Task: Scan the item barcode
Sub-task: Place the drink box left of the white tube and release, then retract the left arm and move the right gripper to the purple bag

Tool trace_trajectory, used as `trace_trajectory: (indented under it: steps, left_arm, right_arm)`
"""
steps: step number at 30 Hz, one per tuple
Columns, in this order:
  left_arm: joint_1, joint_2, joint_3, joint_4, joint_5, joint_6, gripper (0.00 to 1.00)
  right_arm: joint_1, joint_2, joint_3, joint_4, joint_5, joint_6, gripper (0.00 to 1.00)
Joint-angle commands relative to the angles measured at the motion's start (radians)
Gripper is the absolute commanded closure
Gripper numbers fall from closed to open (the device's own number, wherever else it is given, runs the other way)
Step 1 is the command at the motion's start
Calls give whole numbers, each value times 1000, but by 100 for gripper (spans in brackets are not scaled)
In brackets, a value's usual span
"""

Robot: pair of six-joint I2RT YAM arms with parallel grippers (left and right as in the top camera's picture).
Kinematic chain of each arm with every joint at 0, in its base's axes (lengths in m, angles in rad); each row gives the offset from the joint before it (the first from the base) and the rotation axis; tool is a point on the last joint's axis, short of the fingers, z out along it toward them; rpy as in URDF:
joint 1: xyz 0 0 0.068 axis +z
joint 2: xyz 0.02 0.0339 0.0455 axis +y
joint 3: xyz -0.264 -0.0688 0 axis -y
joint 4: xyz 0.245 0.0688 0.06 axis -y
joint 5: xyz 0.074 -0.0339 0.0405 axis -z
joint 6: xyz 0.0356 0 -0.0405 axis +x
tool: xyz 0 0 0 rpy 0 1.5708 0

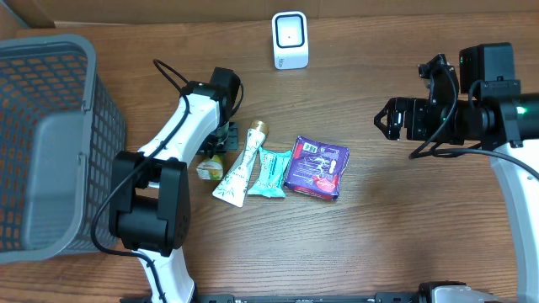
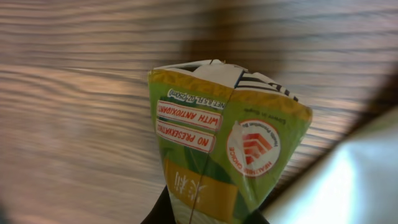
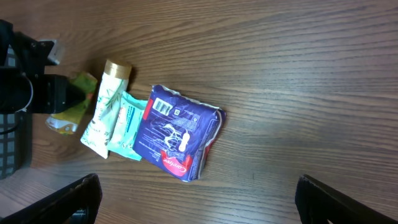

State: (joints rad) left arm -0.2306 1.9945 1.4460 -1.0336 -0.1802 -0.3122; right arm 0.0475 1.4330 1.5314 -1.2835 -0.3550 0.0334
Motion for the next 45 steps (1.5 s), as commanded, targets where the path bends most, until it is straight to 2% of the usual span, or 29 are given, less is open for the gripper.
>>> trace_trajectory:
  steps: [1,4,9,10,11,13,17,23,26,31,35,36,38,39,42,43,45]
  left_arm:
    - [-34,-5,7,23,198,-20,96]
    - [-59,-5,7,61,290,-61,96]
    - [-92,-5,7,111,303,-114,95]
    - [-95,-5,7,121,300,-114,91]
    - [-95,-5,7,132,299,-114,78]
    - [-95,-5,8,153,291,-114,64]
    - [-81,-6,42,137,237,-81,52]
    - [-28,-11,270,-132,14,-69,50]
    - [-1,-17,397,-245,-40,-68,50]
    - [48,-22,574,-339,-40,-46,49]
    - [83,-22,639,-340,-42,-16,48]
    - [93,-22,640,-328,-41,-15,46]
    - [106,-20,640,-323,-39,-17,26]
    - [109,-20,638,-323,-37,-17,21]
    - [113,-20,636,-323,-37,-16,11]
    - [113,-20,636,-323,-37,-16,9]
    - [113,-20,636,-324,-37,-16,0]
  right_arm:
    - [4,16,19,3,2,5,0]
    - [4,25,19,3,2,5,0]
    - [4,47,19,3,2,5,0]
    - [4,50,19,3,2,5,0]
    - [4,51,19,3,2,5,0]
    - [4,51,19,4,2,5,0]
    - [4,51,19,2,-2,5,0]
    - [10,51,19,-15,-92,11,0]
    - [55,51,19,-39,-22,44,0]
    - [167,51,5,-54,200,270,2]
    - [239,51,-74,-29,187,383,2]
    - [257,51,-106,-18,164,383,2]
    - [303,51,-180,21,117,381,2]
    - [327,51,-217,52,98,375,3]
    - [401,51,-316,178,72,356,10]
    - [422,51,-341,217,73,356,16]
    - [458,53,-375,270,72,356,59]
